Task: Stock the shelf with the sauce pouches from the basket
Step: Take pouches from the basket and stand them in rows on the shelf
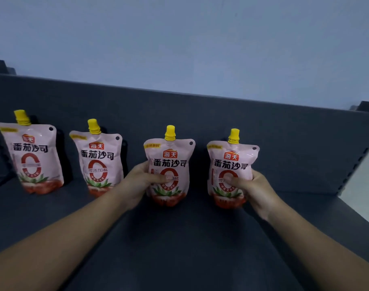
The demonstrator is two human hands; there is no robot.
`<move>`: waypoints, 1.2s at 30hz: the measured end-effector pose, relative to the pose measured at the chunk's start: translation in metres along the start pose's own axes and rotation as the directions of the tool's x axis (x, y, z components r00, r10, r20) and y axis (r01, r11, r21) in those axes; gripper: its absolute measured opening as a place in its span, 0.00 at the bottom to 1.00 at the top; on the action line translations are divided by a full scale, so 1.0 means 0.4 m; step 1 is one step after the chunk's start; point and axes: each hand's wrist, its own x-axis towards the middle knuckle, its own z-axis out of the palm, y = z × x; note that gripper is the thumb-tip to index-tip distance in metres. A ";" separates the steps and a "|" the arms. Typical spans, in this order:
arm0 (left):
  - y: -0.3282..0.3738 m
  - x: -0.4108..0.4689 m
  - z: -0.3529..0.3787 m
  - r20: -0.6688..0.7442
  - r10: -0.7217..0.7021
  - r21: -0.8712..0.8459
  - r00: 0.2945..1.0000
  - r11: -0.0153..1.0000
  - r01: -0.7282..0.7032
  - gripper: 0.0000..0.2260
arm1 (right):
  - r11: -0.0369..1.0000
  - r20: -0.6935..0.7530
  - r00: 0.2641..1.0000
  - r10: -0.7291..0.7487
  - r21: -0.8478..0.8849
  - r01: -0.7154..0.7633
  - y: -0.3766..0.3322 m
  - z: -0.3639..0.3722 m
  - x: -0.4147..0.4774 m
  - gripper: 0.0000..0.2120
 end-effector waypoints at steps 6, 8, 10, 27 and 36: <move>-0.030 0.020 0.027 -0.028 0.030 -0.026 0.999 0.999 -0.030 0.16 | 0.999 0.091 0.996 -0.008 0.039 0.005 0.026 -0.042 0.031 0.35; -0.027 0.024 0.025 -0.027 0.042 -0.013 0.999 0.999 -0.042 0.16 | 1.000 0.077 0.997 0.007 0.006 -0.008 0.035 -0.044 0.043 0.29; -0.020 0.024 0.019 -0.005 0.046 0.090 0.999 0.995 -0.045 0.18 | 0.997 0.072 0.997 0.037 -0.073 -0.032 0.038 -0.050 0.051 0.18; -0.042 0.021 -0.003 -0.024 0.136 0.351 0.990 0.929 -0.119 0.12 | 0.923 0.085 0.996 -0.021 -0.382 0.052 0.035 -0.084 0.049 0.14; -0.047 0.021 -0.008 -0.004 0.092 0.325 0.996 0.942 -0.085 0.14 | 0.872 0.098 0.995 -0.030 -0.484 0.074 0.020 -0.126 0.052 0.16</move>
